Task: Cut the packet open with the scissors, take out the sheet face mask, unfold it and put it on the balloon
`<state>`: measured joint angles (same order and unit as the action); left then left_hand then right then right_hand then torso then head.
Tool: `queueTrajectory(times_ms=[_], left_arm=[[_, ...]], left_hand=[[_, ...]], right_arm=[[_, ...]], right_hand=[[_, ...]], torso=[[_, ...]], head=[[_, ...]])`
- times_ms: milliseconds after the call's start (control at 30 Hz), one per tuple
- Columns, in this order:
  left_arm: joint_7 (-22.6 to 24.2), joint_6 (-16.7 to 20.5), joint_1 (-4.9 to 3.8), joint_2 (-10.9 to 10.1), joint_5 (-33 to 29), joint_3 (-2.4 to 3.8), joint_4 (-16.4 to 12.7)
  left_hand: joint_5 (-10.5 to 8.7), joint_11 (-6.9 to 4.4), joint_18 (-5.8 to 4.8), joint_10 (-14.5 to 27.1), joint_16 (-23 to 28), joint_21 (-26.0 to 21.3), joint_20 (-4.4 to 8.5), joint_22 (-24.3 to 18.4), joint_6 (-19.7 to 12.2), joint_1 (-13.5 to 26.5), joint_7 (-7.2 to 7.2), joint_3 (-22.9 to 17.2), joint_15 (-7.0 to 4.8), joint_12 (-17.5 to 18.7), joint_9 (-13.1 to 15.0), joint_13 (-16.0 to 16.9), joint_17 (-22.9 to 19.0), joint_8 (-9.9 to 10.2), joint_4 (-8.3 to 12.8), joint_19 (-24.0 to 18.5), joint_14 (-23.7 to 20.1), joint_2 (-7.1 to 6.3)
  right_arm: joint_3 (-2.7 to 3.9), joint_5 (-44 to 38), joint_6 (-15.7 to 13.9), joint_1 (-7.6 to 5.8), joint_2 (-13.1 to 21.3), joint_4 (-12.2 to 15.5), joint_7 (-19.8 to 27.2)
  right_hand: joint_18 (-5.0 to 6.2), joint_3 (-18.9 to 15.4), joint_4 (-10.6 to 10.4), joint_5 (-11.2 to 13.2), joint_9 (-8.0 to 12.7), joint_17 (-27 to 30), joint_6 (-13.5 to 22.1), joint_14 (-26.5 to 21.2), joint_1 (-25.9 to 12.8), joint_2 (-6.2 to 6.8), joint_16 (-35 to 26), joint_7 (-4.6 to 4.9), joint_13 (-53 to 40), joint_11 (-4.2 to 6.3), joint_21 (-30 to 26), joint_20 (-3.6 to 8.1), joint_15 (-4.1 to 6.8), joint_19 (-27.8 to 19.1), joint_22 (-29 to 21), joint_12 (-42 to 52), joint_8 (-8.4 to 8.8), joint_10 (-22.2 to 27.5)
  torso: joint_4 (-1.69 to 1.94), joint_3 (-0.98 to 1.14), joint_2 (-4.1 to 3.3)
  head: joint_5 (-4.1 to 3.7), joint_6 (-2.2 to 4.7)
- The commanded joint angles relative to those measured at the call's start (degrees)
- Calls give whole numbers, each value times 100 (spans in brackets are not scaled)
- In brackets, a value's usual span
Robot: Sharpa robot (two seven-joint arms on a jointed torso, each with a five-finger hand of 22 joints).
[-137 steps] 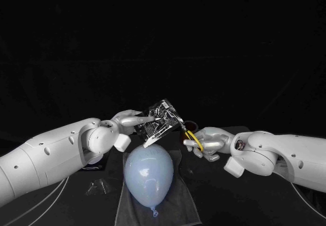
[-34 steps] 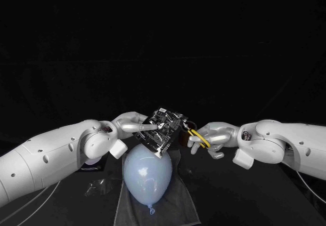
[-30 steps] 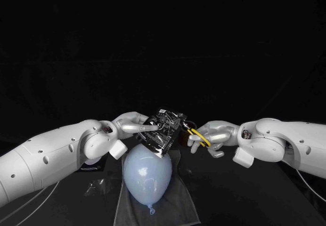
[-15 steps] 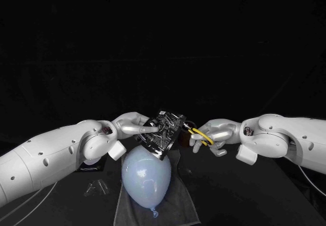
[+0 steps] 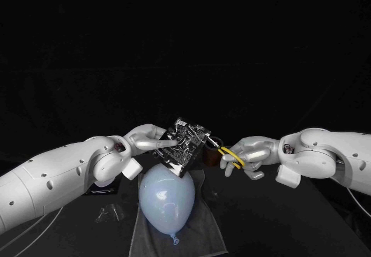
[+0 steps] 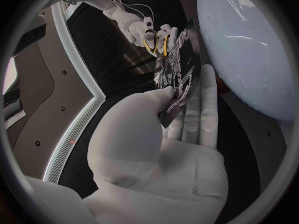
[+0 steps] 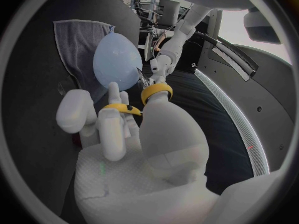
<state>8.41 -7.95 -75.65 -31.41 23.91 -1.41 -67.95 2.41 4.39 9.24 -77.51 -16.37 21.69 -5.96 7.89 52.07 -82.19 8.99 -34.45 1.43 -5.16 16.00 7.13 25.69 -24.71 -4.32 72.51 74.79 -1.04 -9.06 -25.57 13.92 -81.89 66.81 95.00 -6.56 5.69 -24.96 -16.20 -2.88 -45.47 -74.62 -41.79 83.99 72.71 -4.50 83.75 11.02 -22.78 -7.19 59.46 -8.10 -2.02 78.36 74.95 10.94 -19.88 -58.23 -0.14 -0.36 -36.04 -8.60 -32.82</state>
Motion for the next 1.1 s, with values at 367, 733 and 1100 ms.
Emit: queueTrajectory(times_ms=[367,733,1100], left_arm=[[169,-380,-5,-26,656,7,-142],[174,-452,-5,-33,1030,7,-165],[180,-320,-4,-64,873,7,-74]], left_hand=[[35,-5,95,9,-80,87,43,47,41,4,-38,-72,-58,-13,948,32,107,30,37,-11,-1,10],[35,-11,94,3,-107,116,49,66,49,11,-45,-74,-63,-14,966,42,153,33,44,-17,-10,2],[35,-13,94,-3,-122,132,51,77,54,16,-46,-77,-66,-16,975,48,177,35,44,-19,-11,2]], right_arm=[[-3,-6,133,-11,-47,-20,16],[-3,4,174,-106,-72,-27,70],[-8,-32,217,-163,51,43,21]], right_hand=[[56,22,-29,9,26,27,-52,51,9,71,-48,23,74,-1,-54,8,-44,-49,-10,-52,21,70],[59,41,-24,8,32,44,-70,43,22,72,-55,23,105,-2,-79,6,-47,-59,-24,-59,16,80],[59,56,-16,9,37,48,-97,41,45,74,-56,18,135,0,-81,5,-47,-59,-27,-58,6,73]], torso=[[-1,3,-2],[0,4,-3],[-2,2,-1]], head=[[4,13],[-21,18],[-31,30]])
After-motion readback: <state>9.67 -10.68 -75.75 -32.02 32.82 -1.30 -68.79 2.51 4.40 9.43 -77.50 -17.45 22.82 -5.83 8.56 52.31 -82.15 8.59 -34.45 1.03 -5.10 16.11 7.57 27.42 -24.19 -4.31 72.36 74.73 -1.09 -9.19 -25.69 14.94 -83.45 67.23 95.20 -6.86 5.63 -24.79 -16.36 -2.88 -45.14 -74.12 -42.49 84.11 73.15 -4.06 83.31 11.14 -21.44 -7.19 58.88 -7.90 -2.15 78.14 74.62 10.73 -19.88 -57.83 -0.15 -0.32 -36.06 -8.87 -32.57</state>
